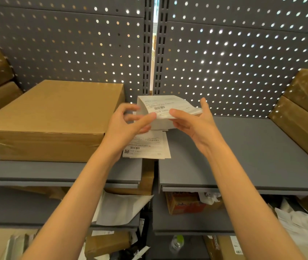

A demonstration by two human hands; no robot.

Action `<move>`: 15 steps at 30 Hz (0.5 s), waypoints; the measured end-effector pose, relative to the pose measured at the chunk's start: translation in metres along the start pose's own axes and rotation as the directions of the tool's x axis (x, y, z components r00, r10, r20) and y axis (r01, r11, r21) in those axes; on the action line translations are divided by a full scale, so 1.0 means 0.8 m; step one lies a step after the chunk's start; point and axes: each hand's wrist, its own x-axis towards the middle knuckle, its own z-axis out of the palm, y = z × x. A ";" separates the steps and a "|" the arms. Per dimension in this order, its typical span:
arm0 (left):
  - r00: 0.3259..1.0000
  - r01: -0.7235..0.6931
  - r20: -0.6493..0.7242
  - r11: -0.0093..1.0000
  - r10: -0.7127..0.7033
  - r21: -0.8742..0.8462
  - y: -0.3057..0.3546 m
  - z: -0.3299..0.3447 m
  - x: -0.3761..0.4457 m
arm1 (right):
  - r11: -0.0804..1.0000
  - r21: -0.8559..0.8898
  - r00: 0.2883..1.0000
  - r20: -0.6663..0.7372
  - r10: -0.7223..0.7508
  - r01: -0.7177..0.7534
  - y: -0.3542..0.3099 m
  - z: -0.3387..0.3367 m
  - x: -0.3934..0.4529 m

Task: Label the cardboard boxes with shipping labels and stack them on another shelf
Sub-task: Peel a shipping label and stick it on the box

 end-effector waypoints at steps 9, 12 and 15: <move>0.979 0.186 0.101 0.979 -0.178 -0.078 0.001 0.003 -0.004 | 0.999 0.049 1.000 0.016 0.000 0.000 0.007 0.001 -0.002; 0.979 0.181 0.113 0.979 -0.171 -0.089 0.001 0.004 -0.005 | 0.996 0.090 1.000 0.028 0.014 -0.016 0.009 0.000 0.000; 0.979 0.172 0.126 0.981 -0.159 -0.093 0.002 0.005 -0.007 | 0.993 0.118 0.999 0.030 0.028 -0.032 0.011 0.001 0.000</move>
